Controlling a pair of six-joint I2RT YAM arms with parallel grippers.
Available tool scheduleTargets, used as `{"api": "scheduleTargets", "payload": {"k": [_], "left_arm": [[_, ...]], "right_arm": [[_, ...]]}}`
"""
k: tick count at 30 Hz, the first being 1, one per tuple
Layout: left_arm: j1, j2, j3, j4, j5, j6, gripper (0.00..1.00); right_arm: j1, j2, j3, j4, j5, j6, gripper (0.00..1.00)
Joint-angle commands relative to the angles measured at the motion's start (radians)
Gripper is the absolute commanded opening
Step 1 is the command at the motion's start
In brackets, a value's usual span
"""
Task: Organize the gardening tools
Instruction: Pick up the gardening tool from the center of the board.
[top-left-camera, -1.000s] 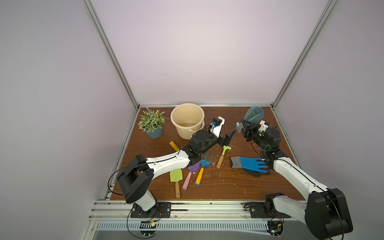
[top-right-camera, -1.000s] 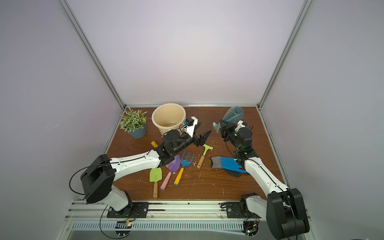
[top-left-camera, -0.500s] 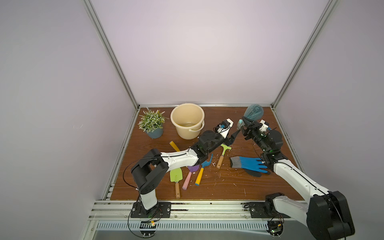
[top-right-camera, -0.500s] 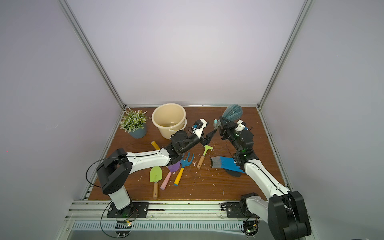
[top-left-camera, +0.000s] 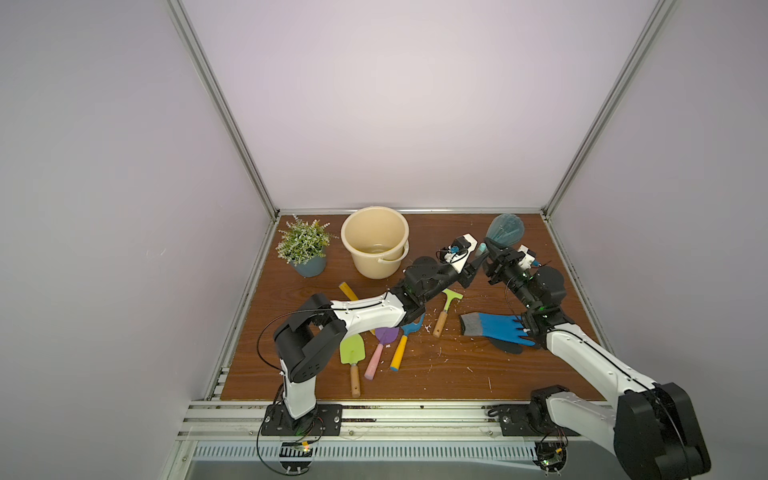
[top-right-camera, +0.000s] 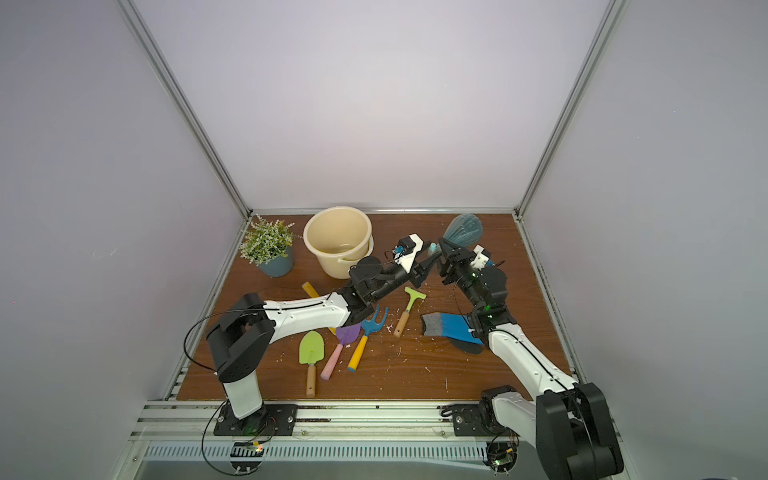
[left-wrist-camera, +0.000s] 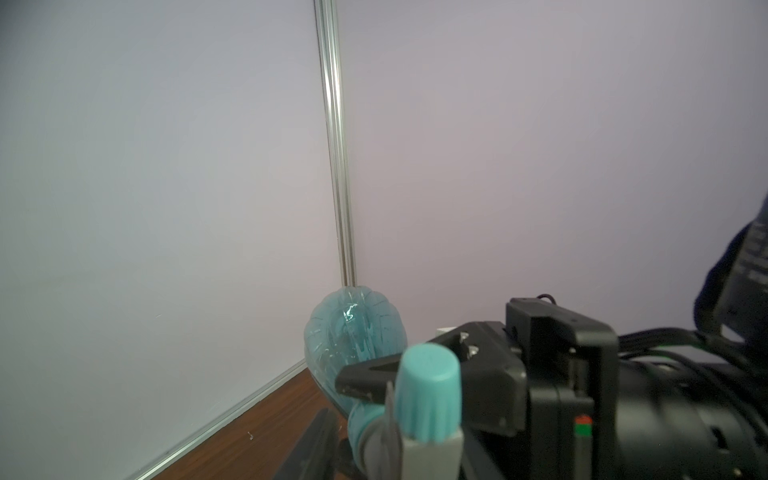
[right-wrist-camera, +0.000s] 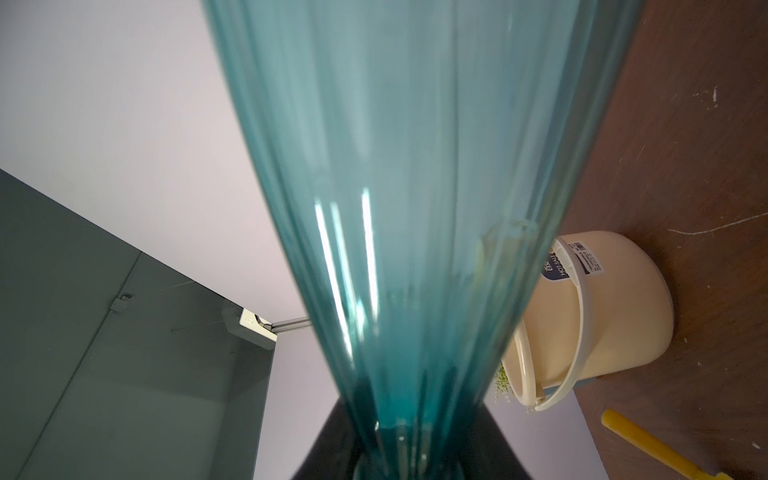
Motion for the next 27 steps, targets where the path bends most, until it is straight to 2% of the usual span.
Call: {"api": "scheduleTargets", "payload": {"k": [1,4,8,9,10,14,16,19,25,27], "left_arm": [[-0.017,0.015,0.027,0.023,0.027,0.000,0.34],[-0.022,0.014,0.023,0.023,0.026,-0.005,0.27],[-0.022,0.006,0.018,0.006,0.016,0.003,0.08],[-0.022,0.002,0.024,-0.013,0.012,0.009,0.02],[-0.022,-0.002,0.029,-0.036,0.004,0.016,0.00],[-0.021,-0.030,0.075,-0.179,-0.064,0.052,0.00],[-0.014,-0.040,0.125,-0.302,-0.109,0.070,0.00],[0.015,-0.040,0.231,-0.528,-0.147,0.075,0.00],[0.080,-0.026,0.422,-0.836,-0.167,0.084,0.00],[0.090,-0.003,0.507,-0.947,-0.171,0.104,0.00]], "right_arm": [[0.006,-0.028,-0.002,0.118,-0.001,0.027,0.19],[0.006,-0.026,-0.002,0.122,-0.001,0.030,0.20],[0.006,-0.025,-0.013,0.134,0.004,0.033,0.24],[0.007,-0.025,-0.013,0.135,0.004,0.033,0.27],[0.005,-0.022,-0.012,0.131,0.001,0.026,0.32],[-0.015,-0.033,-0.009,0.068,-0.036,-0.034,0.54],[-0.038,-0.044,0.006,-0.004,-0.093,-0.107,0.61],[-0.076,-0.073,0.052,-0.236,-0.174,-0.304,0.67],[-0.100,-0.078,0.113,-0.549,-0.266,-0.657,0.69],[-0.100,-0.080,0.151,-0.644,-0.252,-0.794,0.69]]}}
